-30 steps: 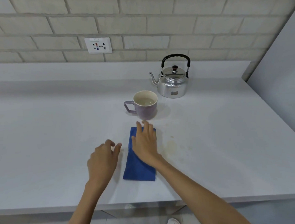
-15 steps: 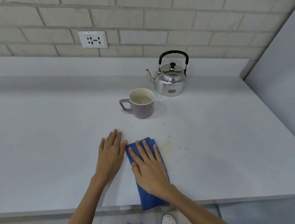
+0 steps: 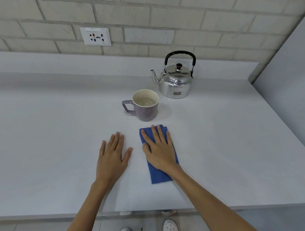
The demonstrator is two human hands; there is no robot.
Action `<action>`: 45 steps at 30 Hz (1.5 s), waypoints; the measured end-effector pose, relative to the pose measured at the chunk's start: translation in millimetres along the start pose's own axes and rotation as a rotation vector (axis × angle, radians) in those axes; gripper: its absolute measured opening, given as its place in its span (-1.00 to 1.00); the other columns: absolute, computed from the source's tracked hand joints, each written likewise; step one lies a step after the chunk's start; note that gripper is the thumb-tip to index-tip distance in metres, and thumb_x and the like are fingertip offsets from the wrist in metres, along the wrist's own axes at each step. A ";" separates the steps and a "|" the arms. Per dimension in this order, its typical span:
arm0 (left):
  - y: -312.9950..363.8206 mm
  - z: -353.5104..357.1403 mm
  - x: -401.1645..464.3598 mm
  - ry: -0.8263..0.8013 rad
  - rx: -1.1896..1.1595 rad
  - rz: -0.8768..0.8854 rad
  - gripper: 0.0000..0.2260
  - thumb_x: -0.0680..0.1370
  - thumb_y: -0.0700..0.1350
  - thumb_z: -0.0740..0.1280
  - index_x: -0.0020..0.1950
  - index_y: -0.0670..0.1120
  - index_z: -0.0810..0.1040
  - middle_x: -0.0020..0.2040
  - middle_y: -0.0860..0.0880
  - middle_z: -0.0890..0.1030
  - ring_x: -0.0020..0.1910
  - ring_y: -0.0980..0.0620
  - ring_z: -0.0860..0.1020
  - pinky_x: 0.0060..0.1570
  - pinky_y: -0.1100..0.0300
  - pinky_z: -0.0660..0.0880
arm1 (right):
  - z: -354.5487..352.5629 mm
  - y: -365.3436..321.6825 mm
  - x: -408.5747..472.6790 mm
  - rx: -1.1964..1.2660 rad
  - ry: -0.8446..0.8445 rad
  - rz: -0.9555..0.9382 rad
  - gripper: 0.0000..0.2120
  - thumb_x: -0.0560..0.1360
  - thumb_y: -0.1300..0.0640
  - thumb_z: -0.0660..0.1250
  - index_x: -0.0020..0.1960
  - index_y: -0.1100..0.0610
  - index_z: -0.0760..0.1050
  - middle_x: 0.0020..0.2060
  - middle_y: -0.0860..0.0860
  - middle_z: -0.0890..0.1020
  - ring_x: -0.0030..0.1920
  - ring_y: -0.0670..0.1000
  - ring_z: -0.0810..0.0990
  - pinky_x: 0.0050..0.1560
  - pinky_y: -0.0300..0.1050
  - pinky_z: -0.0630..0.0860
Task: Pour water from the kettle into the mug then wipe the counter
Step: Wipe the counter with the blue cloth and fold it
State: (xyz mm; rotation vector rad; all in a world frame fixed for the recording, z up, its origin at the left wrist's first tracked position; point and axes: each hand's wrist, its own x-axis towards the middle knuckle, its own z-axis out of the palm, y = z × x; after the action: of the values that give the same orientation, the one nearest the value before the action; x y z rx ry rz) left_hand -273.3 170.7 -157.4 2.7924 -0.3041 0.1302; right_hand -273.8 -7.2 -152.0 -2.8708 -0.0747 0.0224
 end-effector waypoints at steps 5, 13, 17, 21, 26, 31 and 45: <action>-0.6 -0.9 0.8 -0.007 -0.023 -0.007 -0.40 0.57 0.23 -0.09 0.51 -0.08 0.03 0.55 -0.03 0.09 0.52 0.06 -0.02 0.50 0.06 -0.12 | 5.0 -10.9 -34.1 0.034 -0.005 -0.108 -0.52 0.63 -0.08 -0.13 0.54 -0.19 -0.08 0.57 -0.02 -0.12 0.55 0.00 -0.26 0.48 0.03 -0.39; 0.5 -3.8 -0.7 -0.012 -0.020 -0.011 -0.35 0.54 0.28 -0.17 0.52 -0.06 0.04 0.55 0.01 0.06 0.52 0.09 -0.04 0.50 0.08 -0.13 | -6.4 44.2 -71.1 -0.039 0.037 -0.026 -0.52 0.63 -0.07 -0.09 0.51 -0.19 -0.15 0.52 -0.08 -0.19 0.54 0.00 -0.25 0.47 -0.01 -0.38; 2.7 -5.3 -1.7 0.001 -0.018 -0.011 -0.28 0.47 0.29 -0.22 0.51 -0.08 0.08 0.54 -0.01 0.11 0.52 0.07 0.00 0.51 0.06 -0.09 | -18.3 79.5 -47.2 -0.057 0.046 0.094 -0.52 0.64 -0.06 -0.10 0.53 -0.17 -0.14 0.56 -0.07 -0.14 0.55 -0.04 -0.23 0.50 -0.02 -0.30; 3.8 -6.0 -2.3 0.000 -0.014 -0.004 -0.20 0.43 0.35 -0.35 0.51 -0.09 0.08 0.54 -0.02 0.10 0.52 0.06 0.00 0.51 0.05 -0.09 | -25.9 86.4 -1.3 -0.052 0.044 0.159 -0.52 0.65 -0.05 -0.08 0.55 -0.14 -0.05 0.58 -0.01 -0.06 0.56 0.01 -0.15 0.50 0.02 -0.23; 4.6 -6.3 -2.9 -0.011 0.003 -0.006 -0.28 0.47 0.28 -0.24 0.51 -0.08 0.07 0.54 -0.02 0.09 0.53 0.06 0.00 0.51 0.06 -0.09 | -21.9 61.5 28.1 -0.034 0.022 0.129 -0.52 0.65 -0.04 -0.09 0.55 -0.13 -0.04 0.58 0.02 -0.05 0.56 0.04 -0.14 0.50 0.06 -0.25; 2.1 -4.4 -1.7 -0.034 -0.012 -0.010 -0.41 0.57 0.21 -0.07 0.52 -0.07 0.02 0.55 -0.01 0.06 0.53 0.07 -0.04 0.52 0.04 -0.10 | -8.8 35.6 -2.5 0.006 0.013 0.016 -0.52 0.64 -0.05 -0.08 0.54 -0.17 -0.05 0.58 -0.02 -0.06 0.56 0.01 -0.18 0.51 0.05 -0.27; 3.7 -6.6 -3.6 -0.001 -0.052 -0.007 -0.46 0.59 0.12 0.05 0.51 -0.09 0.09 0.54 -0.03 0.10 0.53 0.06 0.00 0.51 0.05 -0.09 | -37.8 131.0 -37.1 -0.045 0.059 0.201 -0.53 0.64 -0.04 -0.02 0.54 -0.17 0.01 0.58 -0.05 -0.02 0.56 -0.02 -0.12 0.51 0.00 -0.18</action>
State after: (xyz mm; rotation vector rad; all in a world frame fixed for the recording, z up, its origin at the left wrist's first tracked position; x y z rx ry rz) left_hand -278.0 170.2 -150.5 2.7421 -0.2943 0.1174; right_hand -303.6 -145.3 -150.2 -2.9092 0.2278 -0.0245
